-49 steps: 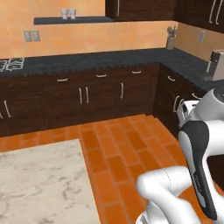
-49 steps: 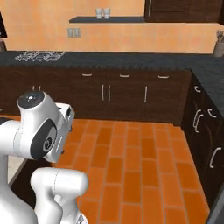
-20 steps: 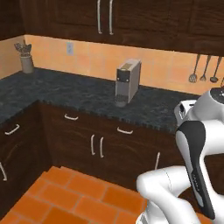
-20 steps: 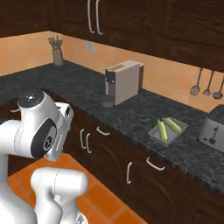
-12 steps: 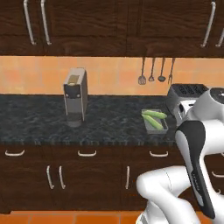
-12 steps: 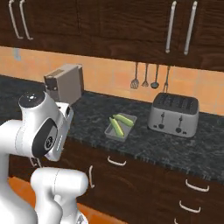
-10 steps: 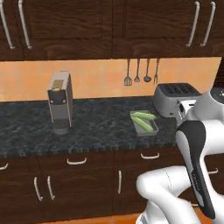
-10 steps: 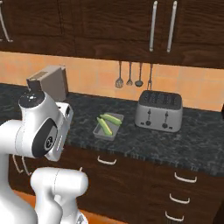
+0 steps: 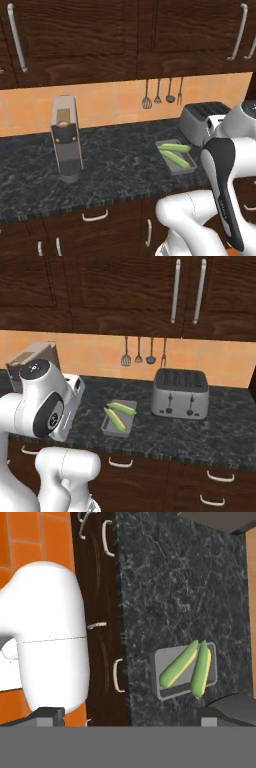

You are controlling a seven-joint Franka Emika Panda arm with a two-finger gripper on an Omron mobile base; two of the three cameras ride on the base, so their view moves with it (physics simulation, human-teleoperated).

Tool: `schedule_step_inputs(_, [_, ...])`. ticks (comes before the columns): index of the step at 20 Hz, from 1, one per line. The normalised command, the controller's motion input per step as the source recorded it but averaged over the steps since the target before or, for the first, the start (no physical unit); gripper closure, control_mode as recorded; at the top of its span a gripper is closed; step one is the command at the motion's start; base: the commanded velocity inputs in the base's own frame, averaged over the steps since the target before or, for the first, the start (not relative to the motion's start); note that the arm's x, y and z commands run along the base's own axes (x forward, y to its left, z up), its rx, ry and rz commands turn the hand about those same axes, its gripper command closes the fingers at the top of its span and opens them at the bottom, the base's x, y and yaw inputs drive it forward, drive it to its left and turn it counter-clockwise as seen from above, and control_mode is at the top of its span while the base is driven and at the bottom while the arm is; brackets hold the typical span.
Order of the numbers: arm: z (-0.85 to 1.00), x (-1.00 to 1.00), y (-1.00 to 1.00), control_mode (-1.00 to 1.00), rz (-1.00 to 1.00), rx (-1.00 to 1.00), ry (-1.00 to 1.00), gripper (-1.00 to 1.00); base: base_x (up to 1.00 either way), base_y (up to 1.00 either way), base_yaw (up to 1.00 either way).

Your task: Take the meat container that has the shrimp and place it on the second highest rack of the freezer. Then take the vegetable container that has the corns and place it on the highest rack of the freezer.

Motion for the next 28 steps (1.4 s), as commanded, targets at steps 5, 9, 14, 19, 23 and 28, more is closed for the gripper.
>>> schedule_step_inputs(5, [0.00,0.00,0.00,1.00,0.00,0.00,0.00,-1.00,0.55,0.00,0.00])
schedule_step_inputs(9, [0.00,0.00,0.00,1.00,0.00,0.00,0.00,-1.00,0.35,0.00,0.00])
schedule_step_inputs(14, [0.00,0.00,0.00,1.00,0.00,0.00,0.00,-1.00,0.05,0.00,0.00])
schedule_step_inputs(19, [-0.15,0.12,-0.47,-1.00,0.00,0.06,0.00,-1.00,0.00,0.00,0.00])
schedule_step_inputs(23, [-0.32,0.11,-0.41,-1.00,0.06,0.01,0.04,-1.00,0.00,0.00,0.00])
schedule_step_inputs(28, [-0.59,0.36,-0.24,-1.00,0.14,-0.03,0.00,-1.00,0.00,0.00,0.00])
